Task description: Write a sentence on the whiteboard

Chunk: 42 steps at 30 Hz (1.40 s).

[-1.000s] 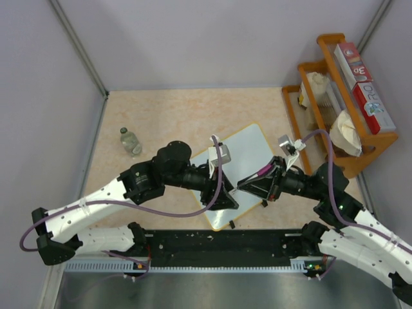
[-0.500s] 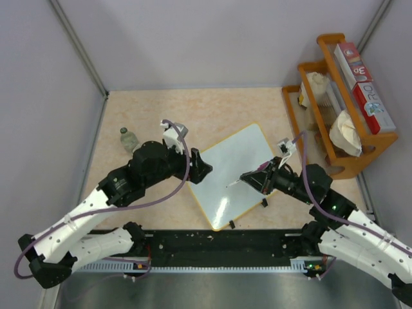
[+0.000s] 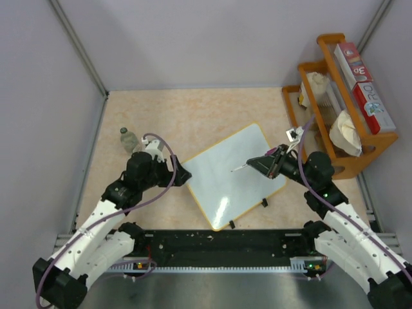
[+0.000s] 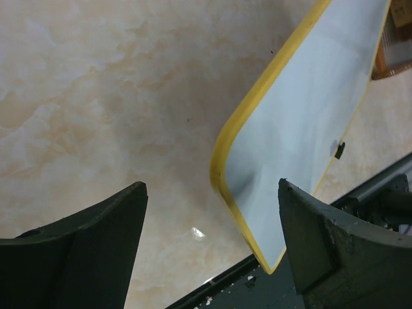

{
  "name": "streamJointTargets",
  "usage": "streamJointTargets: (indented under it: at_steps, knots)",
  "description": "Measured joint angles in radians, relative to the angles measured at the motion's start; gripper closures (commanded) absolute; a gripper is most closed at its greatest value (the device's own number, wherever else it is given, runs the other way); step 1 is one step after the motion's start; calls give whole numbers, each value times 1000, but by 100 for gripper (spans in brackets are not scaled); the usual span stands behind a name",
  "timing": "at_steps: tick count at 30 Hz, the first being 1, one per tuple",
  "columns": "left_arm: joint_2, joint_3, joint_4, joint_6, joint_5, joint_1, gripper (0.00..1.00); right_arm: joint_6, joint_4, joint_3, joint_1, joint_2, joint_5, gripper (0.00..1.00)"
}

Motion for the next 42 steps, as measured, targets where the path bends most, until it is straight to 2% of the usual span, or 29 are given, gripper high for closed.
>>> streamJointTargets:
  at_steps: [5,7,10,11,14,15,18,25,34,42]
  knots:
    - [-59,-184,203,-30,222,37,20,47,84,-5,-61,24,-104,100]
    - [-60,-229,284,-43,294,37,25,55,101,-5,-63,29,-129,100]
    - [-45,-249,375,-55,363,38,44,64,118,-5,-63,32,-149,100]
    - [-37,-249,399,-55,378,38,54,66,122,-5,-63,32,-153,100]
    - [-3,-249,458,-48,405,42,69,68,124,-5,-63,31,-159,100]
    - [7,-249,470,-47,407,43,79,68,124,-5,-63,31,-161,100]
    - [40,-249,496,-60,437,52,100,67,123,-5,-63,31,-163,100]
    - [135,-221,591,-65,559,68,100,36,109,-5,-63,20,-161,100]
    - [351,-87,578,-10,676,108,100,-41,65,-3,-63,-14,-132,100]
    - [346,-82,566,8,692,115,100,-99,24,-2,-63,-19,-105,100]
